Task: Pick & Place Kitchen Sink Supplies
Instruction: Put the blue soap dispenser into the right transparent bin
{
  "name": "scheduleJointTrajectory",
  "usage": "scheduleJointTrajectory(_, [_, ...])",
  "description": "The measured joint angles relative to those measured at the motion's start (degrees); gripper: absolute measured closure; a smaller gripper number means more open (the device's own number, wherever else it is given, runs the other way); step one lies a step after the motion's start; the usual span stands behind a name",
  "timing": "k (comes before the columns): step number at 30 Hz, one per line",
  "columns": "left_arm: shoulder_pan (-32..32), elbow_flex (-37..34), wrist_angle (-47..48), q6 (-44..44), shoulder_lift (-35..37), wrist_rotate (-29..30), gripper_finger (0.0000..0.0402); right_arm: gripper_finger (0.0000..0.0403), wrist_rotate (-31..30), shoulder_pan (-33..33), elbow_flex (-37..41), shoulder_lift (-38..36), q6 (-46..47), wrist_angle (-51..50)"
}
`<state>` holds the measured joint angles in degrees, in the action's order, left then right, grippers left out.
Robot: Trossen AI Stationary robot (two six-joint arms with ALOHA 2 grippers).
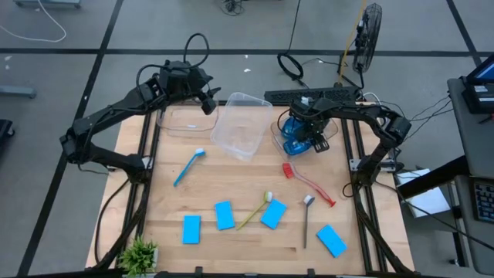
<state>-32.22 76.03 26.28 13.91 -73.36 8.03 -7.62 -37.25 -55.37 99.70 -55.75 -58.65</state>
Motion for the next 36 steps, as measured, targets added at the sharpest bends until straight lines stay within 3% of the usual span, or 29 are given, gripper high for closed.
scheduleJointTrajectory(26, [0.0, 0.0, -0.5, 1.2, 0.0, 0.0, 0.0188, 0.0272, -2.8, -0.2, 0.0, 0.1, -1.5, 1.4])
scheduleJointTrajectory(36, [0.0, 0.0, -0.5, 1.4, 0.0, 0.0, 0.0188, 0.0319, -7.0, -0.1, 0.0, 0.1, -2.1, 2.1])
